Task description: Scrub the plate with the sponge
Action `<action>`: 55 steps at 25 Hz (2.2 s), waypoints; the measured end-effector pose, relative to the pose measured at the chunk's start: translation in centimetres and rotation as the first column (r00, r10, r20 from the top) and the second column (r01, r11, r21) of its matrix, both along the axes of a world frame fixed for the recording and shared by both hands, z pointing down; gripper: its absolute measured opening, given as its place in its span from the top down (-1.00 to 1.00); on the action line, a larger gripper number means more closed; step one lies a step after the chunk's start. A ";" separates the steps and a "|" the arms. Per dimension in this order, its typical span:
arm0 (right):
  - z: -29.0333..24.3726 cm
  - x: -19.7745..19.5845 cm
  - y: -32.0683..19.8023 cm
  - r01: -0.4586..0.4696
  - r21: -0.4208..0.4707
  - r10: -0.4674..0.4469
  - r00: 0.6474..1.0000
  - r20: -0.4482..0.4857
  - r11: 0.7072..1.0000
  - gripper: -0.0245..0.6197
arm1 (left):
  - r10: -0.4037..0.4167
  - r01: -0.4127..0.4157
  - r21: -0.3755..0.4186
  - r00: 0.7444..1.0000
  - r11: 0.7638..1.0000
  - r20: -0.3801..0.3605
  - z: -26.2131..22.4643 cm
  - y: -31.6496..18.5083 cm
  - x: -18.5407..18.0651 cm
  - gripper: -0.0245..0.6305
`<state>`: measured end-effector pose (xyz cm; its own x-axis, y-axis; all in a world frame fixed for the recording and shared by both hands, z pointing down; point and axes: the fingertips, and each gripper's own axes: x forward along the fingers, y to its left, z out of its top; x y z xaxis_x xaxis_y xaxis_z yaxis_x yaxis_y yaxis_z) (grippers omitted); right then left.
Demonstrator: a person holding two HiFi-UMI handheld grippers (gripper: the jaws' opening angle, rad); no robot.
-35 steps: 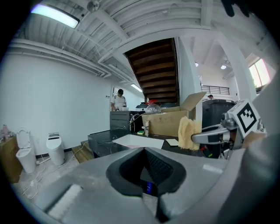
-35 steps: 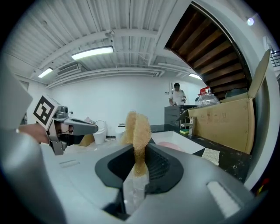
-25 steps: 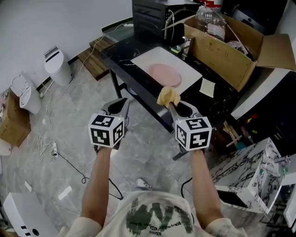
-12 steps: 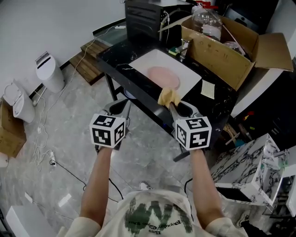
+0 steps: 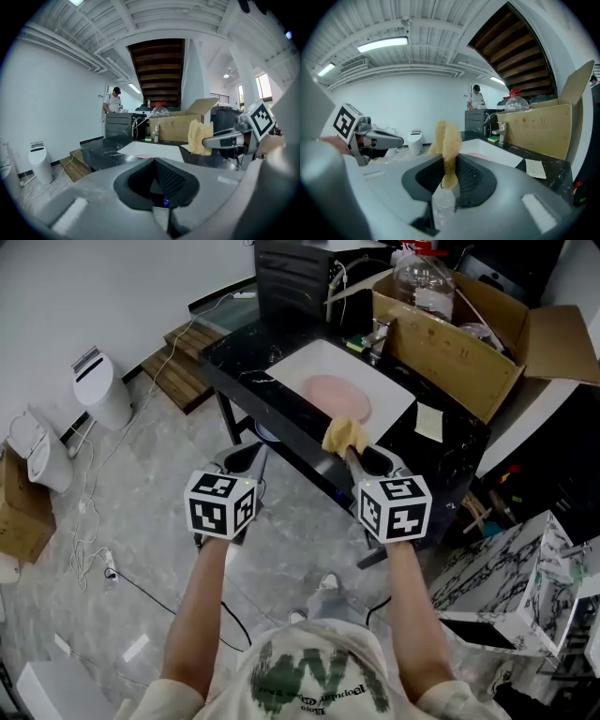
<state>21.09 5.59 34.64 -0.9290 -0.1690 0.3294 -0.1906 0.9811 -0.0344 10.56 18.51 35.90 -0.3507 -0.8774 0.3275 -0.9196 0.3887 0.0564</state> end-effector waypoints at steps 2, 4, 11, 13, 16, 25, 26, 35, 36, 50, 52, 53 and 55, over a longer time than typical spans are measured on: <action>0.1 -0.4 -0.4 0.000 0.002 0.000 1.000 0.002 1.000 0.73 | -0.002 0.002 -0.001 1.000 1.000 0.000 0.2 -0.3 -0.5 0.91; 0.2 -1.1 -1.1 -0.004 0.003 0.004 1.000 0.008 1.000 0.73 | -0.002 0.002 -0.002 1.000 1.000 0.004 0.4 -0.9 -1.2 0.91; 0.7 -6.0 -4.9 -0.014 0.001 0.014 1.000 0.013 1.000 0.73 | 0.011 -0.011 -0.007 1.000 1.000 0.012 0.7 -4.6 -6.1 0.91; 0.6 -7.6 -6.2 -0.020 0.002 0.020 1.000 0.014 1.000 0.73 | 0.019 -0.019 -0.010 1.000 1.000 0.017 0.4 -6.0 -7.8 0.91; 0.6 -9.6 -8.5 -0.034 -0.001 0.034 0.999 0.007 0.999 0.73 | 0.027 -0.027 -0.011 1.000 1.000 0.009 0.5 -8.4 -10.1 0.91; 1.2 -14.3 -16.2 -0.111 -0.032 0.110 0.994 -0.003 0.993 0.73 | 0.099 -0.099 -0.051 0.995 0.994 -0.006 1.4 -16.9 -14.7 0.91; 1.1 -14.8 -16.9 -0.116 -0.034 0.116 0.993 -0.003 0.993 0.73 | 0.104 -0.104 -0.054 0.995 0.993 -0.005 1.3 -17.7 -15.3 0.91; 2.0 -17.7 -23.0 -0.164 -0.060 0.164 0.986 -0.008 0.985 0.73 | 0.152 -0.152 -0.069 0.988 0.986 0.002 1.4 -24.5 -18.6 0.91; 2.2 -18.0 -23.4 -0.167 -0.062 0.167 0.986 -0.009 0.984 0.73 | 0.156 -0.155 -0.073 0.988 0.985 0.003 1.6 -25.0 -18.9 0.91; 4.6 -18.9 -27.6 -0.211 -0.109 0.210 0.977 -0.025 0.971 0.73 | 0.207 -0.206 -0.111 0.978 0.972 0.005 2.8 -30.8 -20.6 0.91; 4.7 -18.9 -27.8 -0.215 -0.113 0.214 0.977 -0.025 0.970 0.73 | 0.212 -0.210 -0.117 0.977 0.971 0.007 2.9 -31.2 -20.8 0.91; 4.7 -18.8 -27.9 -0.217 -0.113 0.216 0.976 -0.025 0.970 0.73 | 0.213 -0.211 -0.118 0.977 0.970 0.007 3.0 -31.3 -20.8 0.91; 4.7 -18.8 -28.1 -0.223 -0.111 0.221 0.975 -0.025 0.969 0.73 | 0.217 -0.214 -0.117 0.976 0.970 0.008 3.0 -31.4 -21.0 0.91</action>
<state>2.32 -22.48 39.38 -0.8681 -0.3321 0.3689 -0.4044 0.9041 -0.1380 -10.42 -12.93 38.88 -0.1654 -0.8899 0.4251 -0.9829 0.1841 0.0030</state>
